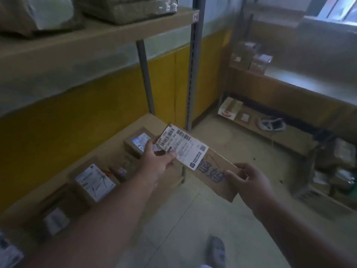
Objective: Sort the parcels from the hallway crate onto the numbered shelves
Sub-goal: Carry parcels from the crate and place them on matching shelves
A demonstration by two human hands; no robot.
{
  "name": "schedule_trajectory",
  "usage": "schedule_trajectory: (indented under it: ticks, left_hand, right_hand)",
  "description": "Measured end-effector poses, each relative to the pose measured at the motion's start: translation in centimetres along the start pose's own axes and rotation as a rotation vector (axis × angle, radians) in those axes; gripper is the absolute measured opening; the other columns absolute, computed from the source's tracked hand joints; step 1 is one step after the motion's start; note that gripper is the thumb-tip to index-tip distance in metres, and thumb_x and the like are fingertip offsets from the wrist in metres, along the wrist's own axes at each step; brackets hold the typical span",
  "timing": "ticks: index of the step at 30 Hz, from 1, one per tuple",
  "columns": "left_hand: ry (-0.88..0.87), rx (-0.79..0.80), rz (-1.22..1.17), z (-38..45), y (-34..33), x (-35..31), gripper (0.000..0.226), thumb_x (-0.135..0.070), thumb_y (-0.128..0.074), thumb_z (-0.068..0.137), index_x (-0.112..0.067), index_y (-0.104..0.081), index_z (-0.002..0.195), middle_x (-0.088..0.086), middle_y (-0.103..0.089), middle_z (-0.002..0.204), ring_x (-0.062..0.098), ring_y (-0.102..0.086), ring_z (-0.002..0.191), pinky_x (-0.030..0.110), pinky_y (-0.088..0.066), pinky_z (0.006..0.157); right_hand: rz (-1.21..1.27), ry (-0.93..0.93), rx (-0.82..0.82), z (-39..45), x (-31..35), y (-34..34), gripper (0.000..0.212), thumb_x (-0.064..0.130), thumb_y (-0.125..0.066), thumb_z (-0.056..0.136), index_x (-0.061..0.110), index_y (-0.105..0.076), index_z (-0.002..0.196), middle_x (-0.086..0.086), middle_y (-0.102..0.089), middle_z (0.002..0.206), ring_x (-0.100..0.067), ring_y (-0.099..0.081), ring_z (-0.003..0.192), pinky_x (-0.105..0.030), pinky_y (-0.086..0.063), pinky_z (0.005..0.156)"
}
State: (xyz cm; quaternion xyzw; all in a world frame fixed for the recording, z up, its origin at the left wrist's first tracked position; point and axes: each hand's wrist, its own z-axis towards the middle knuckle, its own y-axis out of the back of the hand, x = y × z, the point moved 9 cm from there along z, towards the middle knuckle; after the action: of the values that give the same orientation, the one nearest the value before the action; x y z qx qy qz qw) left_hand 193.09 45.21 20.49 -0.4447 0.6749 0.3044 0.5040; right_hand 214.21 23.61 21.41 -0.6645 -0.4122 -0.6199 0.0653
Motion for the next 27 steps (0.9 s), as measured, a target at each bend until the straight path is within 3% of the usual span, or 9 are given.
schedule_trajectory:
  ticks: [3,7,10,13,16,18,22,27]
  left_hand:
    - [0.006,-0.136,-0.01,3.8,-0.5,0.0,0.041,-0.008,-0.075,0.086,-0.026,-0.055,0.117,0.007,-0.071,0.113,0.021,-0.073,0.096,0.041,-0.062,0.082]
    - [0.017,-0.252,0.008,7.8,-0.9,-1.2,0.041,-0.004,-0.078,0.082,-0.029,-0.057,0.106,0.002,-0.071,0.108,0.02,-0.071,0.097,0.043,-0.061,0.085]
    - [0.056,-0.276,0.027,11.6,-0.6,-2.3,0.057,0.0,-0.078,0.082,-0.026,-0.052,0.125,0.002,-0.07,0.112,0.018,-0.072,0.096,0.039,-0.062,0.08]
    - [0.074,-0.303,0.091,15.7,0.6,-2.8,0.065,0.001,-0.081,0.077,-0.027,-0.05,0.128,0.0,-0.071,0.109,0.02,-0.073,0.095,0.045,-0.06,0.087]
    - [0.119,-0.274,0.119,19.1,1.5,-3.3,0.068,0.0,-0.08,0.078,-0.027,-0.048,0.131,0.001,-0.072,0.102,0.018,-0.074,0.084,0.036,-0.06,0.073]
    - [0.132,-0.255,0.131,20.9,2.5,-3.5,0.067,-0.001,-0.079,0.079,-0.024,-0.048,0.134,0.007,-0.073,0.104,0.02,-0.075,0.081,0.032,-0.059,0.064]
    - [0.136,-0.249,0.184,23.4,4.7,-3.7,0.062,-0.003,-0.073,0.087,-0.022,-0.043,0.137,0.008,-0.07,0.106,0.021,-0.074,0.081,0.031,-0.055,0.062]
    - [0.225,-0.281,0.243,26.4,7.1,-2.4,0.058,-0.006,-0.073,0.087,-0.023,-0.043,0.134,0.007,-0.07,0.107,0.024,-0.072,0.087,0.037,-0.054,0.069]
  right_hand:
    - [-0.005,0.014,0.131,6.6,0.6,-1.4,0.019,0.03,-0.076,0.086,0.028,-0.069,0.103,0.008,-0.071,0.092,-0.008,-0.068,0.076,-0.014,-0.044,0.047]
    - [-0.011,-0.005,0.222,13.2,1.6,-3.6,0.015,0.032,-0.077,0.085,0.031,-0.07,0.099,0.01,-0.07,0.091,-0.009,-0.066,0.076,-0.012,-0.043,0.046]
    - [0.021,-0.03,0.195,17.1,1.7,-6.1,0.019,0.036,-0.079,0.082,0.028,-0.07,0.097,0.01,-0.068,0.088,-0.01,-0.066,0.077,-0.019,-0.046,0.056]
    - [0.017,-0.032,0.168,19.4,2.0,-9.1,0.021,0.04,-0.076,0.084,0.034,-0.066,0.101,0.02,-0.06,0.083,0.0,-0.058,0.072,-0.019,-0.04,0.055]
    - [0.06,-0.053,0.151,21.1,1.7,-11.7,0.023,0.04,-0.074,0.086,0.033,-0.066,0.106,0.022,-0.059,0.084,0.001,-0.059,0.074,-0.02,-0.042,0.056]
    - [0.061,-0.082,0.149,21.6,1.7,-13.5,0.027,0.042,-0.072,0.087,0.033,-0.064,0.111,0.02,-0.059,0.087,-0.005,-0.063,0.079,-0.023,-0.05,0.062]
    - [0.071,-0.132,0.199,22.3,2.0,-17.2,0.033,0.04,-0.067,0.089,0.034,-0.062,0.121,0.011,-0.064,0.101,-0.017,-0.07,0.087,-0.038,-0.061,0.075]
    - [-0.025,-0.097,0.207,24.0,3.4,-19.1,0.034,0.039,-0.061,0.094,0.031,-0.06,0.127,0.007,-0.064,0.106,-0.015,-0.067,0.089,-0.025,-0.053,0.061]
